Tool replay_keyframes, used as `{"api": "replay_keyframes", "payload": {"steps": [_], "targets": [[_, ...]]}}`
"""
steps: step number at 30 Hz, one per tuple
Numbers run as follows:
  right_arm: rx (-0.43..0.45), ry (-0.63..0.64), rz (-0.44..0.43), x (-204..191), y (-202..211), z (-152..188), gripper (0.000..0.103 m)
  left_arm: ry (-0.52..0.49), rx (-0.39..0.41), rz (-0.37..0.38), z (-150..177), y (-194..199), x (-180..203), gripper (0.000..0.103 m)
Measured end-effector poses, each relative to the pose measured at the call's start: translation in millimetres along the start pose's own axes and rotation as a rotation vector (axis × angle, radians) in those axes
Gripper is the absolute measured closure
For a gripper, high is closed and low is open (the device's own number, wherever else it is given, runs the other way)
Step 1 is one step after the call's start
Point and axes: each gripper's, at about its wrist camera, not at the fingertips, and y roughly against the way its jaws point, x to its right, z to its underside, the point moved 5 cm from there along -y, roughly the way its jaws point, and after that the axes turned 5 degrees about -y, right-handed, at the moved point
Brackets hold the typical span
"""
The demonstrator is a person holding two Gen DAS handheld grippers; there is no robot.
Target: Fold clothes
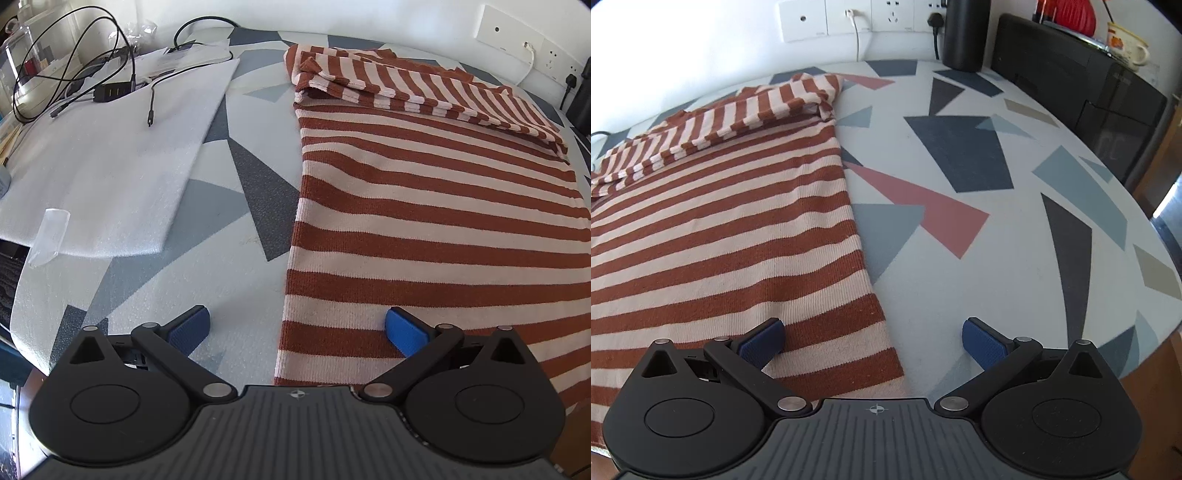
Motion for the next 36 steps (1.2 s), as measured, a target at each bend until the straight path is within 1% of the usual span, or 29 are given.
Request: {"api": "replay_keyframes", "payload": {"steps": [2, 12, 19, 26, 28, 29, 30, 31, 32, 33, 34, 35, 36], "targets": [[-0.018, 0.002, 0.001, -0.1, -1.3, -2.5, 0.001, -0.001, 0.001, 0.002, -0.2, -0.1, 0.0, 0.0], [-0.005, 0.031, -0.017, -1.2, -3.1, -3.7, 0.001, 0.017, 0.039, -0.002, 4.4, 1.7, -0.4, 0.0], [0.024, 0.063, -0.045, -0.7, -0.3, 0.4, 0.001, 0.022, 0.059, -0.007, 6.9, 3.2, -0.1, 0.0], [0.05, 0.062, -0.055, -0.2, 2.1, 4.0, 0.001, 0.026, 0.092, -0.011, 11.5, 5.3, 0.2, 0.0], [0.051, 0.064, -0.056, -0.1, 2.6, 4.0, 0.001, 0.025, 0.082, -0.008, 11.8, 6.0, 0.4, 0.0], [0.045, 0.067, -0.057, 0.1, 2.7, 3.3, 0.001, 0.028, 0.064, -0.003, 11.4, 6.8, -0.5, 0.0], [0.035, 0.064, -0.06, 1.2, 3.3, 1.3, 0.001, 0.047, 0.054, -0.006, 12.6, 8.8, -3.0, 0.0], [0.024, 0.057, -0.063, 2.8, 4.2, -1.3, 0.002, 0.07, 0.047, -0.011, 14.3, 11.0, -5.9, 0.002], [0.036, 0.041, -0.072, 5.7, 8.1, -4.2, 0.013, 0.086, 0.052, -0.018, 17.4, 14.6, -8.6, 0.005], [0.064, 0.019, -0.085, 9.3, 14.1, -7.4, 0.017, 0.073, 0.057, -0.019, 20.5, 16.9, -9.4, 0.006], [0.078, 0.022, -0.095, 11.6, 18.3, -9.3, 0.017, 0.054, 0.06, -0.018, 23.6, 18.9, -9.8, 0.006], [0.083, 0.042, -0.103, 12.9, 21.4, -10.2, 0.012, 0.035, 0.063, -0.017, 26.7, 20.8, -10.1, 0.009], [0.088, 0.062, -0.11, 14.2, 24.5, -11.2, 0.01, 0.03, 0.065, -0.012, 28.4, 21.5, -10.5, 0.01]]}}
